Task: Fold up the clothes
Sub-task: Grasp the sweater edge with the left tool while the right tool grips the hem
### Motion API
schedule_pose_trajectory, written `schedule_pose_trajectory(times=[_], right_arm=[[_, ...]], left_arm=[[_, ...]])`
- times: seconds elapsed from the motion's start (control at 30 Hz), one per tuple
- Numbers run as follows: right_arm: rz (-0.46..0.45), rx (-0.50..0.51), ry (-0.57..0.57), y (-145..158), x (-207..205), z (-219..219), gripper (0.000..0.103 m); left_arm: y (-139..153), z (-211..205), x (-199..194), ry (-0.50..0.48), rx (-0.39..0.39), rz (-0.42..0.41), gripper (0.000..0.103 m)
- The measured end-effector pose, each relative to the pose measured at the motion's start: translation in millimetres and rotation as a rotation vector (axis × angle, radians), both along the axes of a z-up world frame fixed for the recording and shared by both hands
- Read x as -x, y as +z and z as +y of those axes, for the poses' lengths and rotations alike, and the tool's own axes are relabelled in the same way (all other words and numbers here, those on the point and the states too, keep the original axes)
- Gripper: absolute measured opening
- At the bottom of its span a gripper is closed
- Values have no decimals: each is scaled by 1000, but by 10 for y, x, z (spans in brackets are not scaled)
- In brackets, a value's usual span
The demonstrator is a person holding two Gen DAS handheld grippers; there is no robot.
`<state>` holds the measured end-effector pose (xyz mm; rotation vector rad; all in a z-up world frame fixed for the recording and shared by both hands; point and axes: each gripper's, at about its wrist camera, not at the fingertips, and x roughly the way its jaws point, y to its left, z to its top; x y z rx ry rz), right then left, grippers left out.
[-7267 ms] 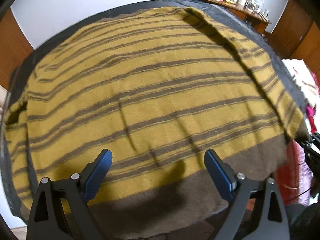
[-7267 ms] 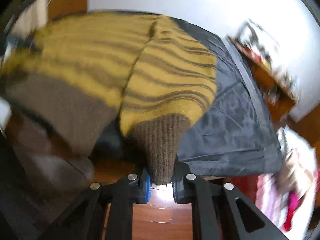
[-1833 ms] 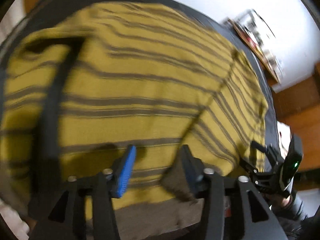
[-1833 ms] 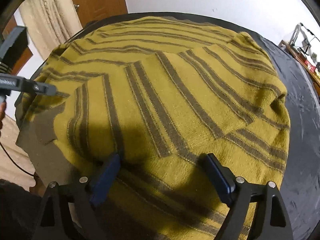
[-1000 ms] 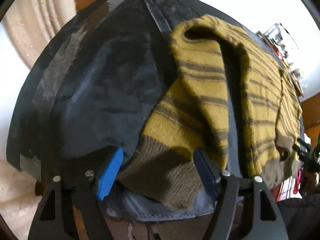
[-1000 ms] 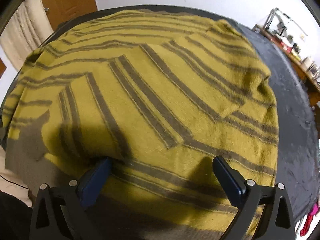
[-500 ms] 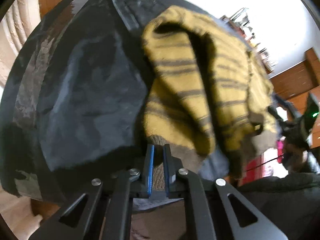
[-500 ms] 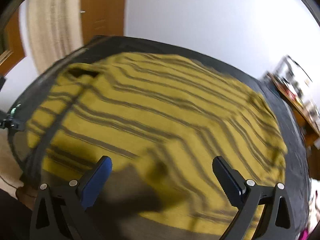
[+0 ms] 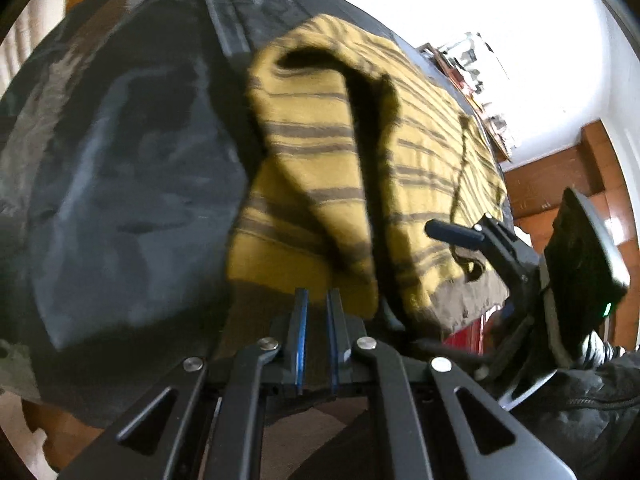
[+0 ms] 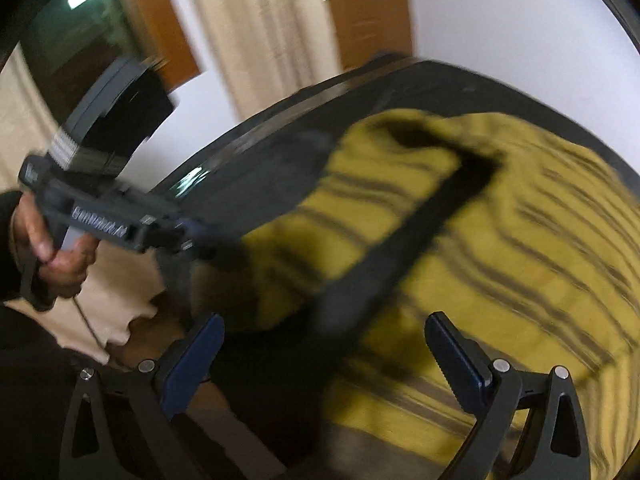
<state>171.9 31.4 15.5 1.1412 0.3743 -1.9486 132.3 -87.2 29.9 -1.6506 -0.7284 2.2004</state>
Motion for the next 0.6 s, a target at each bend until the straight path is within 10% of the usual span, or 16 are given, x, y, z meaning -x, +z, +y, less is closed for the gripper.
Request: schedule_pose_trajectory(times=[0.13, 0.2, 0.3, 0.6], right_arm=[[20, -69, 48, -143, 14, -328, 97], [-19, -95, 48, -246, 95, -447, 53], [-76, -77, 22, -296, 230, -484, 29], [-202, 308, -214, 384, 727, 105, 22]], left_arm=[[63, -242, -46, 67, 9, 7, 10], [102, -350, -72, 96, 13, 14, 10], [135, -477, -120, 133, -3, 20, 13], [-19, -556, -194, 216, -88, -28, 54]])
